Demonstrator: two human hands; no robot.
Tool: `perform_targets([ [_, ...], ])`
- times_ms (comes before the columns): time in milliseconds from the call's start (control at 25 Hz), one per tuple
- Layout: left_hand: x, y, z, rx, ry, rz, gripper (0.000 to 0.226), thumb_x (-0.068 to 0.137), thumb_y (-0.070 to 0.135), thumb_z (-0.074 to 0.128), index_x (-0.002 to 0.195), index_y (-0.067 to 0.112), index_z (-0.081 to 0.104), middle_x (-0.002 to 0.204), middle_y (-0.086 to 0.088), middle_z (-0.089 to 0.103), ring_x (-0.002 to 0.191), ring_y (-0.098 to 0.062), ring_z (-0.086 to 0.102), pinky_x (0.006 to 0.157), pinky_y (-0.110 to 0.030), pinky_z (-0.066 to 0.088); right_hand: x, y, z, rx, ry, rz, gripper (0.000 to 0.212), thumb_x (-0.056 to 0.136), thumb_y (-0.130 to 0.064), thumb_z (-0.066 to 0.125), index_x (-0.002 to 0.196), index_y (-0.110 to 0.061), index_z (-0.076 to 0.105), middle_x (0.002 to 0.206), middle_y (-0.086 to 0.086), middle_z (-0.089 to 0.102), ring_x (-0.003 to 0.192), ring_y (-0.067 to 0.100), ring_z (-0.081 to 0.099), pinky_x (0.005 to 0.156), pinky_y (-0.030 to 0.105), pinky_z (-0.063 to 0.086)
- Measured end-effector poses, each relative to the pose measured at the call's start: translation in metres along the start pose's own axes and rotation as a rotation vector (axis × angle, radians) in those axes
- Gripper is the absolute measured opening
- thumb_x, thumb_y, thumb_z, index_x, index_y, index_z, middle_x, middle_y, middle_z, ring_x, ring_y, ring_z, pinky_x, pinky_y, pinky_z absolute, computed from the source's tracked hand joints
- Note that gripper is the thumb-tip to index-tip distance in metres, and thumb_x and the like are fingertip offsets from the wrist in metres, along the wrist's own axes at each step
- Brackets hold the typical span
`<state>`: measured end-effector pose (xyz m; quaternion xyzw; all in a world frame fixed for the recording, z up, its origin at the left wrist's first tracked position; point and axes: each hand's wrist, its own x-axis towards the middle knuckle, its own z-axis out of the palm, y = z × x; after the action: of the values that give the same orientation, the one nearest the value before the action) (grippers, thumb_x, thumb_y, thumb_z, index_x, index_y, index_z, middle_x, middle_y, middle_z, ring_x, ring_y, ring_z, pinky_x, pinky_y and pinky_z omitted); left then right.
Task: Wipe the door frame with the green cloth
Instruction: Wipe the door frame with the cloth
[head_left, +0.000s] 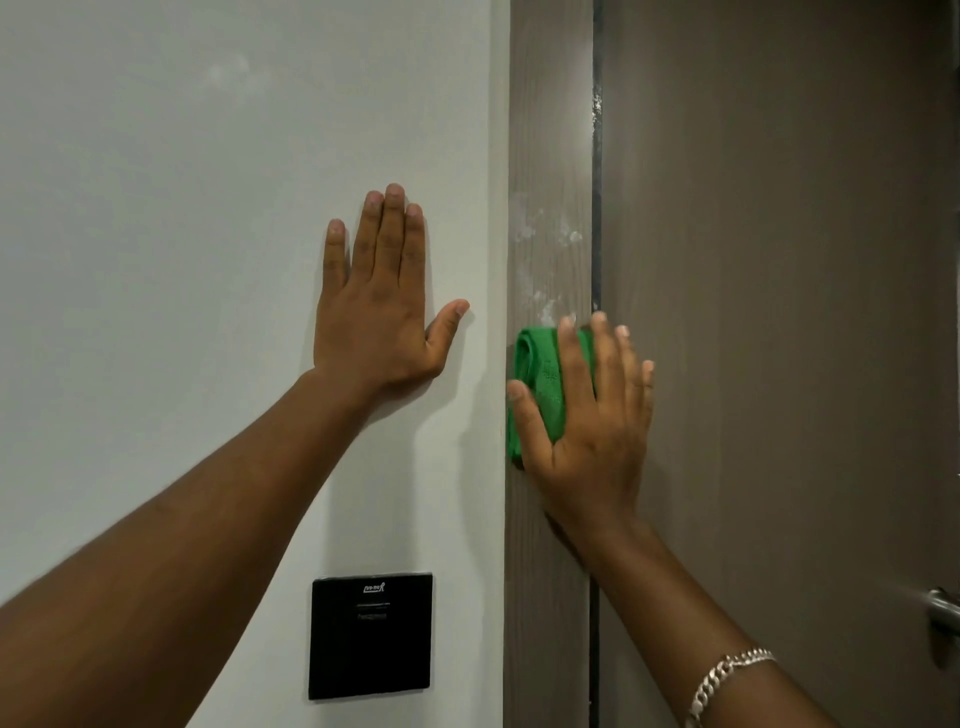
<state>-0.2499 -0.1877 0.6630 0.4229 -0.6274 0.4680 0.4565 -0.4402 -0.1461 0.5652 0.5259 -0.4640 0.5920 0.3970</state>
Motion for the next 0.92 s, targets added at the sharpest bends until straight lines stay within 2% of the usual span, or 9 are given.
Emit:
perform_targets([
  [120, 0.003, -0.003, 0.000, 0.007, 0.005, 0.007, 0.088, 0.094, 0.065, 0.016, 0.156, 0.007, -0.006, 0.168, -0.014, -0.006, 0.155, -0.029, -0.006, 0.126, -0.054, 0.004, 0.026, -0.017, 0.005, -0.035, 0.020, -0.007, 0.066, 0.096, -0.061, 0.035, 0.153, -0.026, 0.032, 0.161, 0.011, 0.034, 0.151, 0.033, 0.025, 0.123, 0.055, 0.015],
  [280, 0.009, -0.005, -0.002, 0.001, -0.006, 0.017, 0.087, 0.094, 0.064, 0.017, 0.156, 0.006, -0.005, 0.167, -0.015, -0.006, 0.155, -0.029, -0.006, 0.125, -0.055, 0.003, 0.010, 0.008, -0.001, -0.099, -0.103, -0.404, 0.062, 0.099, -0.060, 0.033, 0.154, -0.031, 0.027, 0.163, 0.010, 0.029, 0.154, 0.031, 0.019, 0.124, 0.056, 0.014],
  [320, 0.009, -0.005, -0.003, 0.000, -0.010, 0.017, 0.087, 0.094, 0.063, 0.018, 0.156, 0.006, -0.005, 0.167, -0.015, -0.006, 0.155, -0.029, -0.006, 0.125, -0.055, 0.003, 0.004, 0.015, -0.004, -0.094, -0.119, -0.438, 0.061, 0.100, -0.059, 0.034, 0.153, -0.030, 0.029, 0.162, 0.010, 0.031, 0.153, 0.030, 0.020, 0.123, 0.056, 0.017],
  [480, 0.009, -0.004, -0.004, 0.002, -0.014, 0.016, 0.088, 0.093, 0.064, 0.017, 0.156, 0.007, -0.007, 0.167, -0.014, -0.008, 0.155, -0.028, -0.008, 0.125, -0.055, 0.002, 0.018, 0.009, -0.001, -0.013, -0.016, -0.192, 0.057, 0.099, -0.056, 0.038, 0.146, -0.025, 0.045, 0.157, 0.013, 0.040, 0.150, 0.034, 0.028, 0.122, 0.056, 0.023],
  [560, 0.010, -0.005, -0.003, 0.002, -0.006, 0.013, 0.089, 0.093, 0.065, 0.017, 0.156, 0.007, -0.007, 0.168, -0.013, -0.008, 0.155, -0.027, -0.009, 0.125, -0.055, 0.002, 0.039, -0.005, 0.002, -0.003, 0.029, -0.120, 0.056, 0.097, -0.055, 0.040, 0.145, -0.026, 0.045, 0.157, 0.013, 0.041, 0.150, 0.034, 0.029, 0.122, 0.056, 0.023],
  [640, 0.011, -0.006, -0.002, 0.002, -0.006, 0.013, 0.089, 0.093, 0.065, 0.016, 0.156, 0.008, -0.007, 0.168, -0.013, -0.009, 0.155, -0.027, -0.009, 0.125, -0.055, 0.003, 0.048, -0.008, 0.004, -0.031, 0.022, -0.150, 0.058, 0.097, -0.057, 0.039, 0.148, -0.029, 0.040, 0.159, 0.010, 0.037, 0.152, 0.032, 0.025, 0.123, 0.055, 0.019],
  [720, 0.010, -0.006, 0.000, -0.002, -0.006, 0.016, 0.088, 0.093, 0.065, 0.015, 0.156, 0.007, -0.008, 0.167, -0.013, -0.010, 0.155, -0.026, -0.010, 0.125, -0.055, 0.004, 0.038, 0.002, 0.004, -0.057, -0.031, -0.303, 0.061, 0.097, -0.059, 0.038, 0.151, -0.030, 0.036, 0.162, 0.008, 0.031, 0.154, 0.030, 0.019, 0.124, 0.055, 0.016],
  [840, 0.010, -0.006, -0.001, 0.000, -0.014, 0.012, 0.088, 0.093, 0.065, 0.013, 0.156, 0.008, -0.009, 0.167, -0.012, -0.012, 0.155, -0.027, -0.011, 0.125, -0.055, 0.003, 0.023, 0.029, -0.001, -0.025, -0.058, -0.525, 0.058, 0.095, -0.054, 0.047, 0.144, -0.024, 0.048, 0.158, 0.013, 0.038, 0.151, 0.033, 0.028, 0.119, 0.059, 0.027],
  [920, 0.010, -0.005, -0.003, 0.002, -0.020, -0.001, 0.087, 0.092, 0.065, 0.012, 0.156, 0.008, -0.009, 0.167, -0.011, -0.012, 0.155, -0.027, -0.012, 0.125, -0.056, 0.004, 0.031, 0.032, -0.002, 0.019, -0.021, -0.431, 0.055, 0.095, -0.052, 0.049, 0.141, -0.022, 0.052, 0.156, 0.014, 0.042, 0.149, 0.033, 0.032, 0.119, 0.058, 0.029],
])
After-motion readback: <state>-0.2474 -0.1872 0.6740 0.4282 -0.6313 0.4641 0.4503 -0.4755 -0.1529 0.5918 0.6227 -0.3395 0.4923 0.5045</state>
